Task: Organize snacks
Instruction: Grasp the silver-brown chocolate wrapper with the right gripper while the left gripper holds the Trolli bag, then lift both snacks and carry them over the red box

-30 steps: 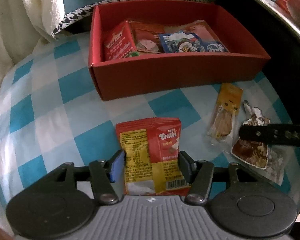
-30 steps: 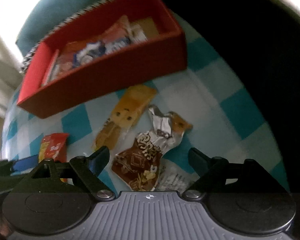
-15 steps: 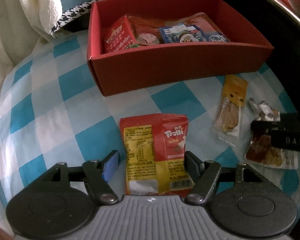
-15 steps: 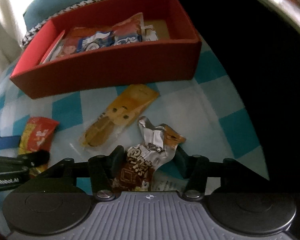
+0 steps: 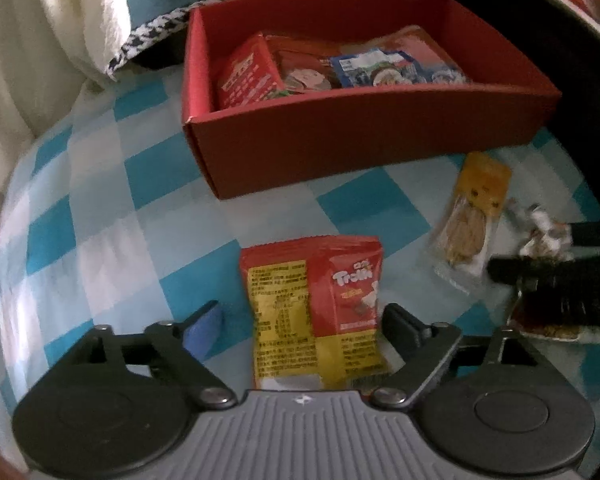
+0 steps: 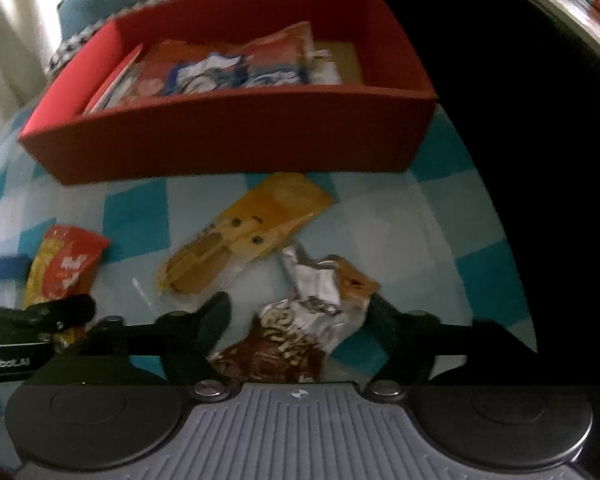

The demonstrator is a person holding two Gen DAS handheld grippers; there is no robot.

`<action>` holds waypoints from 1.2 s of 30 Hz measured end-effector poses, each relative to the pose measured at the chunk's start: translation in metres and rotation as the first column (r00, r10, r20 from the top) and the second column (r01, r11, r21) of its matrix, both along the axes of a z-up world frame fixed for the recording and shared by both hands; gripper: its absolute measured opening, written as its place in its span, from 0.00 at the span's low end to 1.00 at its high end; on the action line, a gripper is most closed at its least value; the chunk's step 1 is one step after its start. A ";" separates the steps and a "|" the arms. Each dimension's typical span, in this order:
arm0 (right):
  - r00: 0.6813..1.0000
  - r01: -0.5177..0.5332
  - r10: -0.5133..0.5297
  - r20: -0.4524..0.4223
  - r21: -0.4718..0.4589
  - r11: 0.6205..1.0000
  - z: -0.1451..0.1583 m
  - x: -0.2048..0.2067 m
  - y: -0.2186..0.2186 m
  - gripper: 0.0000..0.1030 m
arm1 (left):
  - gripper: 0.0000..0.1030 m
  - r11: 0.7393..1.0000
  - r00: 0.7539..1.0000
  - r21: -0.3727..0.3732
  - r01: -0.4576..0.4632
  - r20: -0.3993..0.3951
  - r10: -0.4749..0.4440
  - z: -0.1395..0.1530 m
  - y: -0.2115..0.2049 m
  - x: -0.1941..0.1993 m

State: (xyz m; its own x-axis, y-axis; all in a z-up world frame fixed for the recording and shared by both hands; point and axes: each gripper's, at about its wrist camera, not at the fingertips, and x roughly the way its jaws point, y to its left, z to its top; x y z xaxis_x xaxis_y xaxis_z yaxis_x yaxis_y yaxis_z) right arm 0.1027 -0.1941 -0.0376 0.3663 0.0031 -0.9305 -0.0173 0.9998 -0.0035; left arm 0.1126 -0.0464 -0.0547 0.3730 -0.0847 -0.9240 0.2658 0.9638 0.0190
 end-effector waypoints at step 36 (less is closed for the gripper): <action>0.991 0.011 -0.027 0.134 0.122 0.992 0.058 -0.039 -0.007 0.62 | 0.48 0.990 0.997 -0.136 0.043 0.072 -0.033 0.049 0.000 -0.014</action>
